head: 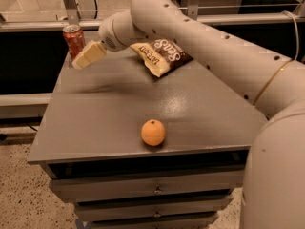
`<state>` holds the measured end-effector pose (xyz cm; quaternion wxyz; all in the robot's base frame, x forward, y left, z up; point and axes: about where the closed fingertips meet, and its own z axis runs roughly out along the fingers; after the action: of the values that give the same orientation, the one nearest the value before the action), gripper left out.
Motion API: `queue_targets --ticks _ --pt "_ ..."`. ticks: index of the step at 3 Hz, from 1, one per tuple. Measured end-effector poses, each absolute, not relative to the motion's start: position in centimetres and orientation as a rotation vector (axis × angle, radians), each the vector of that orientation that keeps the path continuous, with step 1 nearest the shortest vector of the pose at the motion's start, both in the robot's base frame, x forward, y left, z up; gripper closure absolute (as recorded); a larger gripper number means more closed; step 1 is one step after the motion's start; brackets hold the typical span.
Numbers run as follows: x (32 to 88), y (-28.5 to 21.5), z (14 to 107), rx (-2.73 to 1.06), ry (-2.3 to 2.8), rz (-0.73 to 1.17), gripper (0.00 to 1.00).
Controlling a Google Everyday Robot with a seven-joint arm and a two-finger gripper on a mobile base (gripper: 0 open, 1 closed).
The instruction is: Pick coke can
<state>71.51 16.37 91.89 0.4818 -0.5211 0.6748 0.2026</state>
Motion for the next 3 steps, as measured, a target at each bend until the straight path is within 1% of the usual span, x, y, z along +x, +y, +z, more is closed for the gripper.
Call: queue_targets --ticks 1,3 --pt "74.0 18.5 91.6 -1.213 1.621 0.545 0.0" --pt "76.8 22.2 89.4 -1.188 1.617 0.648 0.0"
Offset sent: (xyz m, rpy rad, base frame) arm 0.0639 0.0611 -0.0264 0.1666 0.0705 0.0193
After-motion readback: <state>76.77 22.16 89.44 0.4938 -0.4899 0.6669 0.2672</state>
